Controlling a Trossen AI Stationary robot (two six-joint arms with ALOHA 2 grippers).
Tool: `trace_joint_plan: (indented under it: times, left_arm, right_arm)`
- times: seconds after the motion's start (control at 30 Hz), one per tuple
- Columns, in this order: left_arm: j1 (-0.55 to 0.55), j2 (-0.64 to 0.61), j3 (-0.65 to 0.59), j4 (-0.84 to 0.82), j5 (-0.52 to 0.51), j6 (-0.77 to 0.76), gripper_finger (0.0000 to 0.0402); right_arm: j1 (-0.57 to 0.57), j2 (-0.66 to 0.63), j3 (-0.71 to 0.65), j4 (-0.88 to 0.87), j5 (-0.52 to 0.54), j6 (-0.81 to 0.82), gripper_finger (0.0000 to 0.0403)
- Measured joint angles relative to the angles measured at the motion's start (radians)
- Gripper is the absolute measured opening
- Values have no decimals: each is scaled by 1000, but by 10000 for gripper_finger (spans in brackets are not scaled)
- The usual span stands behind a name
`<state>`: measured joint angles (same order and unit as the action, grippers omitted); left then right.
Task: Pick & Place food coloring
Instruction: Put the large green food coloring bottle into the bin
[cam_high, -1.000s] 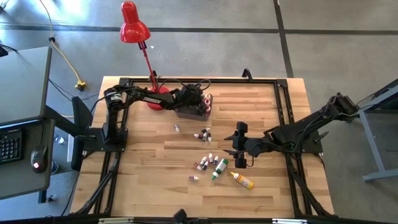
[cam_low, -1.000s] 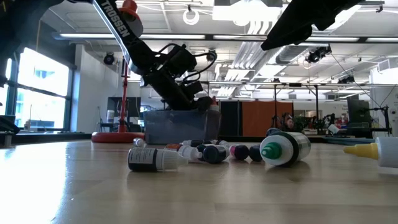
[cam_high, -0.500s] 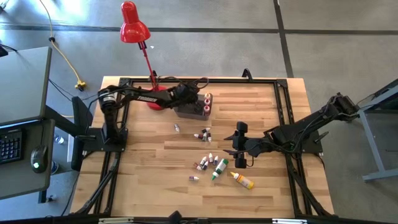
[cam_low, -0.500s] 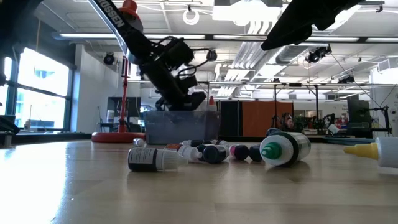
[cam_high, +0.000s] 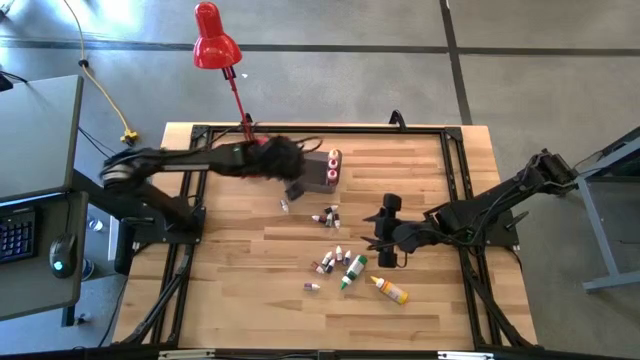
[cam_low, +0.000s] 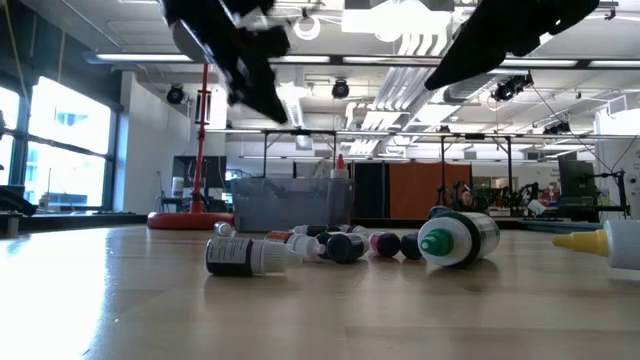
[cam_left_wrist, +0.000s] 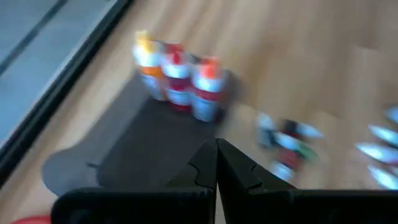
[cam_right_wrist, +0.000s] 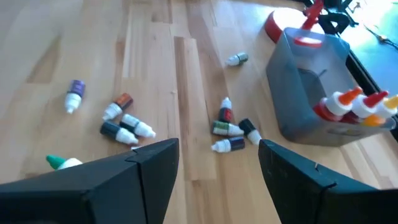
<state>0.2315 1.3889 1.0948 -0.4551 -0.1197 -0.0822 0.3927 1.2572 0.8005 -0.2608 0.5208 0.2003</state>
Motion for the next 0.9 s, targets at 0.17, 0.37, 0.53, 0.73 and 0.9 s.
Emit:
trace_joint_plan:
  times: [0.17,0.37,0.53,0.73,0.9]
  left_arm:
    - [-179,-134,0,-167,12,-84,0]
    - [-483,-178,-49,-233,-183,-305,0]
    - [-733,-163,-165,-209,-490,-601,0]
    - [-919,-161,-298,-162,-645,-926,0]
    - [-972,-161,-349,-162,-656,-1064,0]
  right_arm:
    - [0,0,0,-58,10,50,216]
    - [-28,0,0,-66,-112,-109,216]
    - [-53,34,0,56,-334,-141,216]
    - [-20,233,2,383,-626,-317,216]
    - [27,368,35,384,-614,-357,216]
